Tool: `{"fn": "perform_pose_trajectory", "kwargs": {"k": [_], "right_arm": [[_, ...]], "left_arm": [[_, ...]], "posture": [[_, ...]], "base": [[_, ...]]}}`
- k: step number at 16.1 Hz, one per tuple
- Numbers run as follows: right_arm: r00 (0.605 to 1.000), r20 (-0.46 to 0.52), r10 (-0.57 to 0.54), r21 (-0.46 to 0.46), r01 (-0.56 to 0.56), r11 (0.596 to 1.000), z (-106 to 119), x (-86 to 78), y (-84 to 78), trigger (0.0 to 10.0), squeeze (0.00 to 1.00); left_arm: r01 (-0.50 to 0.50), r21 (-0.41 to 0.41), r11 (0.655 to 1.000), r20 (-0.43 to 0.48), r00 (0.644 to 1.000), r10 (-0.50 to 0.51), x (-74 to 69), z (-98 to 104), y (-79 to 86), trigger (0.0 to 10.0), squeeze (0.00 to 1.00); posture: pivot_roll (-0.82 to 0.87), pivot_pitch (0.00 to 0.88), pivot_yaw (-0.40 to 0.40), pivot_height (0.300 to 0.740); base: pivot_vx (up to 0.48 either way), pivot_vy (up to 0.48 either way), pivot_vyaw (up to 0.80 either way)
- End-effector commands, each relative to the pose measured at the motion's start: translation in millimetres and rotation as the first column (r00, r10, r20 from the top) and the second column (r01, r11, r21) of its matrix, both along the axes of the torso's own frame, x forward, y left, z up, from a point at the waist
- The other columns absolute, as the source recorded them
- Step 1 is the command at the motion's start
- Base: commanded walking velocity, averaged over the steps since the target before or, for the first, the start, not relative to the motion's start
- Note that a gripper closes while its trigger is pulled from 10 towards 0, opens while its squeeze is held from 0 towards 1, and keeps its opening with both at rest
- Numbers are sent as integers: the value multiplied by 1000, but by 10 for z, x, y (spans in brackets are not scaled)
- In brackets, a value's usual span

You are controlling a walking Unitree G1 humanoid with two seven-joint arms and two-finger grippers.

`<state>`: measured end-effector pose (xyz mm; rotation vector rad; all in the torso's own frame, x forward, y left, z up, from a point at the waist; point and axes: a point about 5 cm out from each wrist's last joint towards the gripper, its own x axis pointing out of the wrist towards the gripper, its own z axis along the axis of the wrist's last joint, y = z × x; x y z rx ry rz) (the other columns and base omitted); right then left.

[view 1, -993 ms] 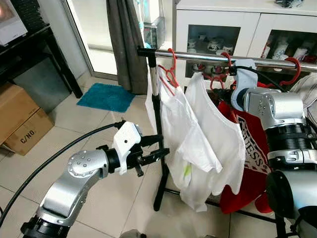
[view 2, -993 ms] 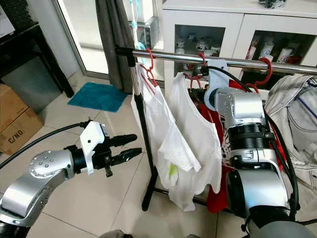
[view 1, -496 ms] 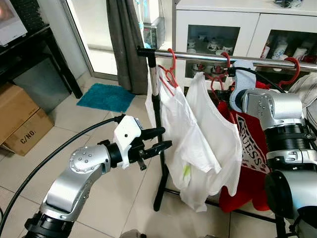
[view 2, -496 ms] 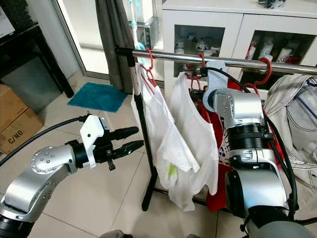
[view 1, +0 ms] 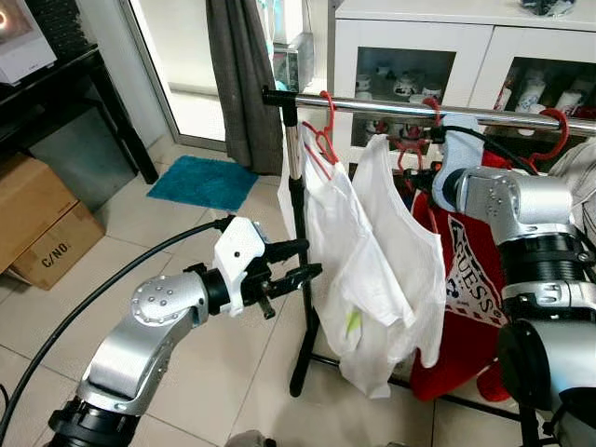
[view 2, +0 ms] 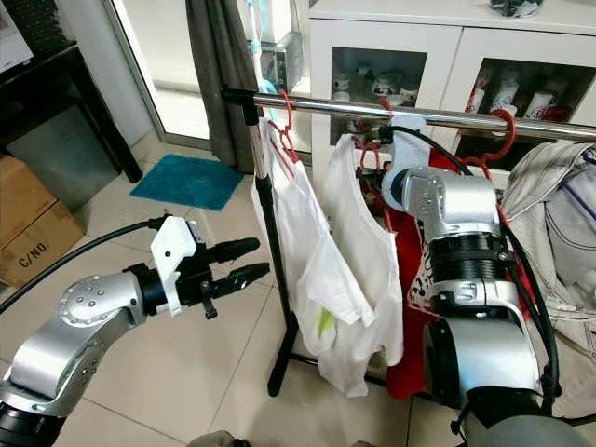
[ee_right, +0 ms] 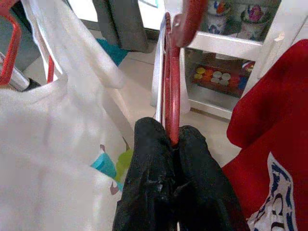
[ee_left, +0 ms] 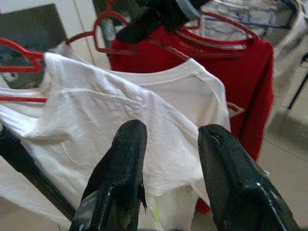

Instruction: Hang hanger

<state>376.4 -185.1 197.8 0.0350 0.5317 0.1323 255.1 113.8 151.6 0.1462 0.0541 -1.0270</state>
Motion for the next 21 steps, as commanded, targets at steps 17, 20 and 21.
{"fn": "perform_pose_trajectory", "kwargs": {"k": [17,20,21], "right_arm": [[925,381,6,-34,7,999,-255,-1049,154,0,0],[920,391,-41,4,43,999,-326,-1129,180,902,0],[920,388,-59,6,62,998,-375,-1166,155,588,0]], "left_arm": [[-344,-41,938,-14,939,344,222,-107,-199,10000,0],[-374,-76,924,-30,927,373,247,-66,-168,10000,0],[-381,-68,922,-35,925,380,221,-104,-168,10000,0]], "posture": [[-18,33,110,740],[-35,42,87,740],[-33,37,85,740]], "base": [[0,0,0],[0,0,0],[0,0,0]]}}
